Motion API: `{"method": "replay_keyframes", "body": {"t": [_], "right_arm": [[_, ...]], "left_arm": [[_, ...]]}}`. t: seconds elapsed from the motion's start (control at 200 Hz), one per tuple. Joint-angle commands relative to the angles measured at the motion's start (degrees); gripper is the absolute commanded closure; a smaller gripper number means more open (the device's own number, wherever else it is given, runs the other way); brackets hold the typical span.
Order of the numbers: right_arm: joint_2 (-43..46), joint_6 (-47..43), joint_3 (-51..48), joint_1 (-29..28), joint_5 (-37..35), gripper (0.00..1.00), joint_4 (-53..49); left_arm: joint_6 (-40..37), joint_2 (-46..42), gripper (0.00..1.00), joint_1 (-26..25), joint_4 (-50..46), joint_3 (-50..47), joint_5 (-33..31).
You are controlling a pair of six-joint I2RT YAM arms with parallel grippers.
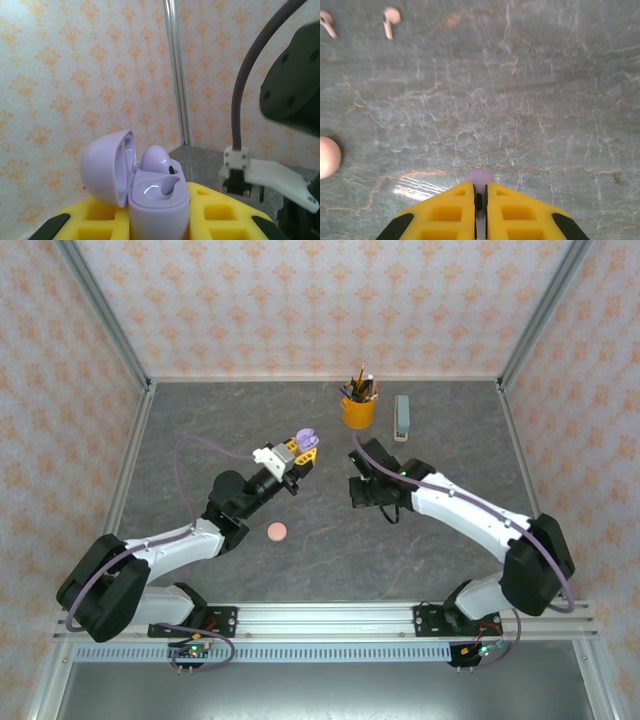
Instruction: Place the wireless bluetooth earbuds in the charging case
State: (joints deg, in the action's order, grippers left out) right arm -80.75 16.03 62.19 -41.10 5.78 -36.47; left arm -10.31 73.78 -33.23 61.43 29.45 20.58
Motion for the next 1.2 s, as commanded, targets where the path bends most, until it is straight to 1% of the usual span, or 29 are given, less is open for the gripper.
{"method": "replay_keyframes", "body": {"t": [0.0,0.205,0.335,0.565,0.901,1.006,1.196], "right_arm": [[4.1,1.0,-0.3,-0.1,-3.4,0.89,1.5],[9.7,0.9,0.2,-0.1,-5.0,0.88,1.8],[9.5,0.8,0.2,-0.1,-3.6,0.89,1.0],[5.4,2.1,-5.8,-0.1,-1.5,0.89,5.4],[-5.4,5.6,-15.5,-0.1,0.4,0.9,18.1],[-7.4,6.2,-17.1,0.0,1.2,0.91,20.0],[-8.3,6.7,-18.9,-0.1,2.1,0.9,21.0]], "left_arm": [[0.7,0.8,1.0,0.3,0.3,2.1,1.1],[1.2,2.3,1.0,0.2,0.4,2.6,1.3],[1.4,3.0,1.0,0.1,0.4,2.8,1.3],[1.6,3.4,1.0,-0.1,0.7,2.7,1.0],[1.6,2.9,1.0,-0.2,1.0,2.3,0.8],[1.7,3.1,1.0,-0.2,1.3,2.2,0.8],[1.8,3.3,1.0,-0.2,1.7,2.1,0.8]]}}
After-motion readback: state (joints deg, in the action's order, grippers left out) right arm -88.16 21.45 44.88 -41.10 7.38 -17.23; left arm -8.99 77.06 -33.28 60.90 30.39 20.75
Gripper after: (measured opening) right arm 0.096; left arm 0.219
